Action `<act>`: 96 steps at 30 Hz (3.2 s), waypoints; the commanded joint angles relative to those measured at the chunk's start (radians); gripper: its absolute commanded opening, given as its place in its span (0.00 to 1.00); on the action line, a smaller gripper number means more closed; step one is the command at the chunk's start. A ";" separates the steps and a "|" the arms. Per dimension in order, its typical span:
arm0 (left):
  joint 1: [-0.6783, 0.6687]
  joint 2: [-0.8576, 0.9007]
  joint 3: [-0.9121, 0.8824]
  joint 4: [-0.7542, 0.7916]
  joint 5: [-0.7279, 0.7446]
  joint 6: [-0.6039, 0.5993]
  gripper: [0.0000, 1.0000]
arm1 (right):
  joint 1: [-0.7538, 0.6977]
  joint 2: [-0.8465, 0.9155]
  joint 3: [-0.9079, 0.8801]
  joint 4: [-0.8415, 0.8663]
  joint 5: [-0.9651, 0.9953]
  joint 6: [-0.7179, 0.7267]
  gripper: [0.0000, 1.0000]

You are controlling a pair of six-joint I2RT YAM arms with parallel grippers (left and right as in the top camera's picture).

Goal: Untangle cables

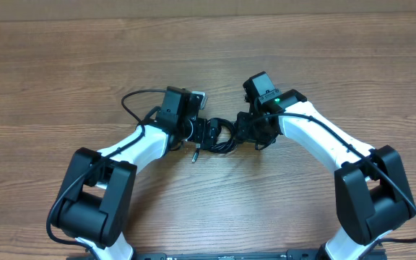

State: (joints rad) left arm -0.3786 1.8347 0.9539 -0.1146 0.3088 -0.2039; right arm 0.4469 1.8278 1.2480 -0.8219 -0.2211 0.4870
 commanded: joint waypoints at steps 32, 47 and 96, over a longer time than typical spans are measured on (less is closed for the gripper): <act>-0.074 0.065 0.018 0.101 -0.178 0.137 0.98 | 0.003 -0.024 0.017 -0.026 0.011 -0.006 0.38; -0.080 0.061 0.018 0.015 -0.178 0.137 0.04 | 0.003 -0.024 0.017 -0.013 0.011 -0.006 0.51; -0.049 -0.319 0.025 -0.304 -0.042 0.038 0.04 | 0.003 -0.027 0.018 0.016 -0.243 0.002 0.41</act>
State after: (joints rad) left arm -0.4355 1.5467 0.9752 -0.4236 0.2665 -0.1413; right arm 0.4522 1.8278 1.2484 -0.8085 -0.2752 0.5159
